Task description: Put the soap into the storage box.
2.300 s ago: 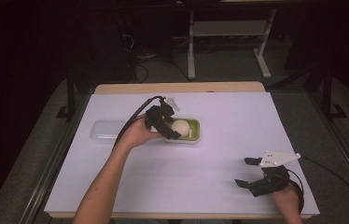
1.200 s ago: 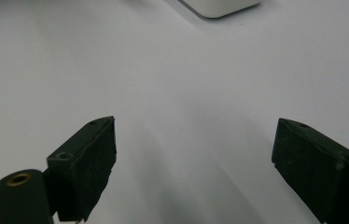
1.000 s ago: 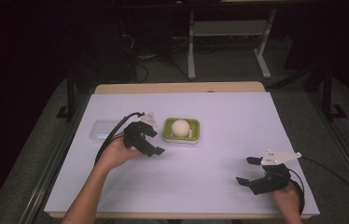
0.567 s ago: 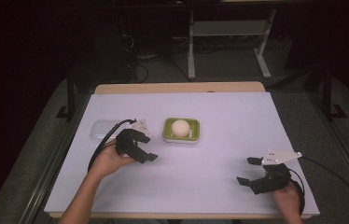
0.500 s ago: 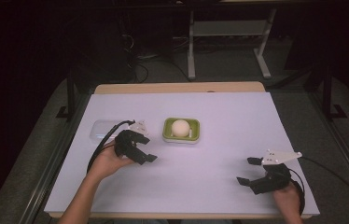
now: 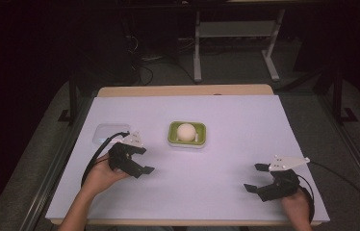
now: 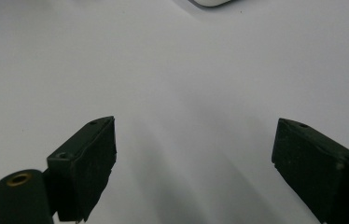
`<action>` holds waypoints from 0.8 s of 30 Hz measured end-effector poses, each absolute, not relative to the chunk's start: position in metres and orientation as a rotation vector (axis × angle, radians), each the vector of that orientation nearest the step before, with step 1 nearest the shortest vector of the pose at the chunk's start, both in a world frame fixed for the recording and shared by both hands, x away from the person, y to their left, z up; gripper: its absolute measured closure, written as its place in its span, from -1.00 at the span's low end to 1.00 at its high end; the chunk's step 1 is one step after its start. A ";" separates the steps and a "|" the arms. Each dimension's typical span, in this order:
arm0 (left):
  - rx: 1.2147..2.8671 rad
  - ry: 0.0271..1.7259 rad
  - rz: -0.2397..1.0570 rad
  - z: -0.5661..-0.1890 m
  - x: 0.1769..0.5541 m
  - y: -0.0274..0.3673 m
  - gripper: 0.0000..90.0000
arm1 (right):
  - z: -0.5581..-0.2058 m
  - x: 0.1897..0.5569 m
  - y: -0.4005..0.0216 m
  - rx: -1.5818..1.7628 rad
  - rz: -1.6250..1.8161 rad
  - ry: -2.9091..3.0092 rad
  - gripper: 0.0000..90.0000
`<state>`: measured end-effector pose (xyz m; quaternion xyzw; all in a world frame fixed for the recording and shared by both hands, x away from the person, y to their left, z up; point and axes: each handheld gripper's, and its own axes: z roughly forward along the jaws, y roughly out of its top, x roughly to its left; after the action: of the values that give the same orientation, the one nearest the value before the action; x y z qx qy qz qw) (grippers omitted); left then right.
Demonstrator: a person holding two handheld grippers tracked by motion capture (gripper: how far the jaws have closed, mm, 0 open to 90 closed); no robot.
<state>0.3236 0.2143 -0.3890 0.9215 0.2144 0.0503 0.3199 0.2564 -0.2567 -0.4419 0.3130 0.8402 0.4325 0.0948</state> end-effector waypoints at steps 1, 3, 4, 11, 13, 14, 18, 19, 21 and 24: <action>2.427 0.556 0.140 -0.389 0.323 0.216 -0.53 | -0.442 0.256 -0.257 0.929 1.286 2.491 -0.71; 2.424 0.559 0.142 -0.390 0.320 0.218 -0.53 | -0.442 0.256 -0.256 0.931 1.284 2.492 -0.71; 2.419 0.564 0.145 -0.390 0.318 0.219 -0.53 | -0.442 0.256 -0.256 0.931 1.282 2.492 -0.71; 2.405 0.577 0.148 -0.395 0.308 0.228 -0.54 | -0.442 0.255 -0.255 0.936 1.272 2.495 -0.71; 2.401 0.586 0.143 -0.397 0.306 0.230 -0.54 | -0.442 0.256 -0.255 0.928 1.272 2.495 -0.71; 2.394 0.593 0.139 -0.399 0.305 0.230 -0.54 | -0.442 0.256 -0.255 0.928 1.271 2.494 -0.71; 2.396 0.598 0.145 -0.403 0.301 0.233 -0.55 | -0.442 0.255 -0.255 0.930 1.267 2.494 -0.71; 2.393 0.604 0.144 -0.404 0.299 0.234 -0.55 | -0.442 0.255 -0.256 0.936 1.271 2.490 -0.71; 2.390 0.607 0.146 -0.406 0.297 0.235 -0.55 | -0.442 0.255 -0.257 0.939 1.271 2.483 -0.71; 2.382 0.608 0.142 -0.407 0.293 0.238 -0.55 | -0.442 0.255 -0.258 0.945 1.277 2.483 -0.71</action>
<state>0.2933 0.2379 -0.4074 0.9121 0.2330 0.0545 0.3328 0.2554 -0.2584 -0.4424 0.3192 0.8384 0.4311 0.0969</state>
